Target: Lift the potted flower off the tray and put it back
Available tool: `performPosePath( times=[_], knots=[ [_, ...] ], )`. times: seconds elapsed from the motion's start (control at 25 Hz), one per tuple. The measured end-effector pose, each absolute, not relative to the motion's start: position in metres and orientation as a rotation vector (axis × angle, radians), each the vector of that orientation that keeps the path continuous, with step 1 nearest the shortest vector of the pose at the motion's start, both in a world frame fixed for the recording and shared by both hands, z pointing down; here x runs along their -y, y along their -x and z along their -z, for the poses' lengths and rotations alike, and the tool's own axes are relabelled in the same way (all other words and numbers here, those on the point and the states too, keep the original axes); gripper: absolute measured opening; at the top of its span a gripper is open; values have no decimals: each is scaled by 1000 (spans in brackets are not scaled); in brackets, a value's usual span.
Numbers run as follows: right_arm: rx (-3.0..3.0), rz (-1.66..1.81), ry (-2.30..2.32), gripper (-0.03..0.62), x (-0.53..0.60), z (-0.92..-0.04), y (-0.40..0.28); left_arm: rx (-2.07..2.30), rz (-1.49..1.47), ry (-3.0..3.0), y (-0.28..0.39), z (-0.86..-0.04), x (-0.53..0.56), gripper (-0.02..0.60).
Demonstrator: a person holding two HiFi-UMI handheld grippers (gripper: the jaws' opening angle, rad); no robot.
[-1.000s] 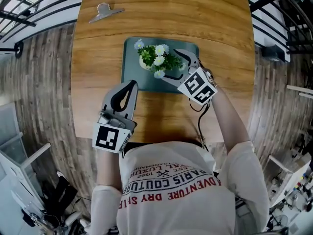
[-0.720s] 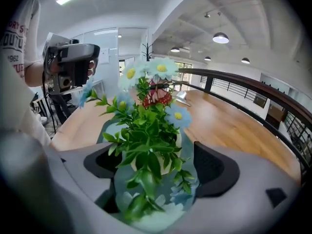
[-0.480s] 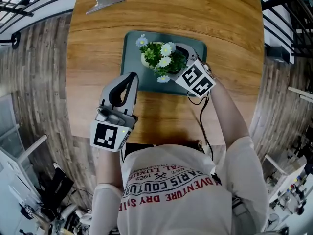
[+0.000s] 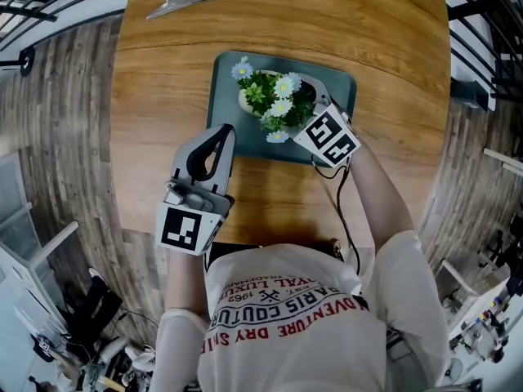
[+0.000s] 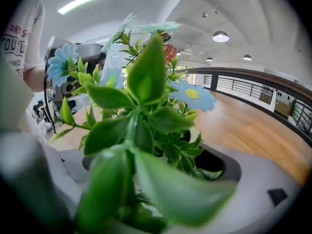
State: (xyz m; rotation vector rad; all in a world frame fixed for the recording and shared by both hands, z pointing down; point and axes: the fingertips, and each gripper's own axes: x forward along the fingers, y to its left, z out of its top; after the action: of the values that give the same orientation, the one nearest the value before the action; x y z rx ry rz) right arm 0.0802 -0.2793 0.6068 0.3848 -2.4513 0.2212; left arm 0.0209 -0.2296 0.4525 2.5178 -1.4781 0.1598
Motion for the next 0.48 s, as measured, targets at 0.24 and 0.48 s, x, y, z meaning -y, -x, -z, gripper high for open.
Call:
performPosePath(
  times=[0.24, 0.48],
  knots=[
    [2450, -222, -436, 469, 283, -607, -79, 1479, -181, -2535, -18, -450, 229, 12],
    [2453, -217, -518, 469, 280, -592, -77, 1484, -204, -2509, -13, -444, 218, 12]
  ],
)
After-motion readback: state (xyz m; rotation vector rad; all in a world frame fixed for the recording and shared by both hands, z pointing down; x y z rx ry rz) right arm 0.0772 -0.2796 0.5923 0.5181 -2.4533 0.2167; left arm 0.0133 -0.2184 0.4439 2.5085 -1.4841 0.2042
